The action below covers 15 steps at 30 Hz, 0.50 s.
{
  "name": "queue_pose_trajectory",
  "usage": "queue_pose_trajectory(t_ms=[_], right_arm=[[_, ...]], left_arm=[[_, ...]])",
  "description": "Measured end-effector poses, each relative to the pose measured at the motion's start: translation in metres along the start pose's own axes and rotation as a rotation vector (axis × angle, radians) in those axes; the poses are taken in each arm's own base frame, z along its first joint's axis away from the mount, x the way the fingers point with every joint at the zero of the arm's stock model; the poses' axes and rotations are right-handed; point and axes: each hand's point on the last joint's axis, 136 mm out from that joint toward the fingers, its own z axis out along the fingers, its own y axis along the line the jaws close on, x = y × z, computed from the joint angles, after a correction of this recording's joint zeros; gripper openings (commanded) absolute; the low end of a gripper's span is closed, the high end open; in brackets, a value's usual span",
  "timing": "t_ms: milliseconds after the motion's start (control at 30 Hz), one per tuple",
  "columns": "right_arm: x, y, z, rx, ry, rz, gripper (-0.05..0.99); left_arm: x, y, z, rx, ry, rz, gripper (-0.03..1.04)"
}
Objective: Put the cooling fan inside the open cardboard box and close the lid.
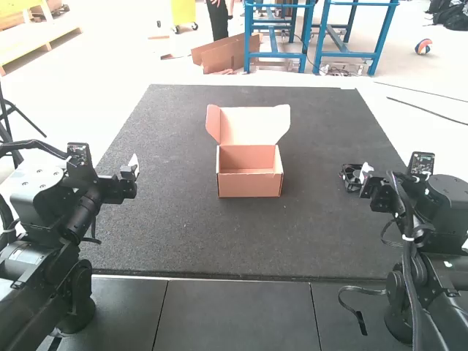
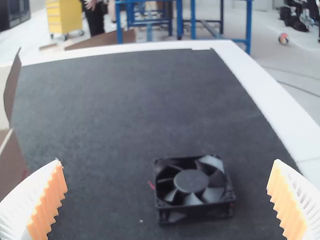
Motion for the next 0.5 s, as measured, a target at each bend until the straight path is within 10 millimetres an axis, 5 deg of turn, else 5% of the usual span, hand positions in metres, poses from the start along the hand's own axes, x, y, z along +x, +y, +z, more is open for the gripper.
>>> queue_pose_trajectory(t_ms=[300,500], right_arm=[[-0.002,0.0,0.0,-0.001,-0.006,0.008,0.92],[-0.029,0.002,-0.002,-0.011,-0.117,0.025,0.92]], left_arm=[[-0.003,0.0,0.0,0.0,-0.011,-0.003,0.97],[-0.034,0.001,-0.002,-0.003,-0.138,-0.024,0.97]])
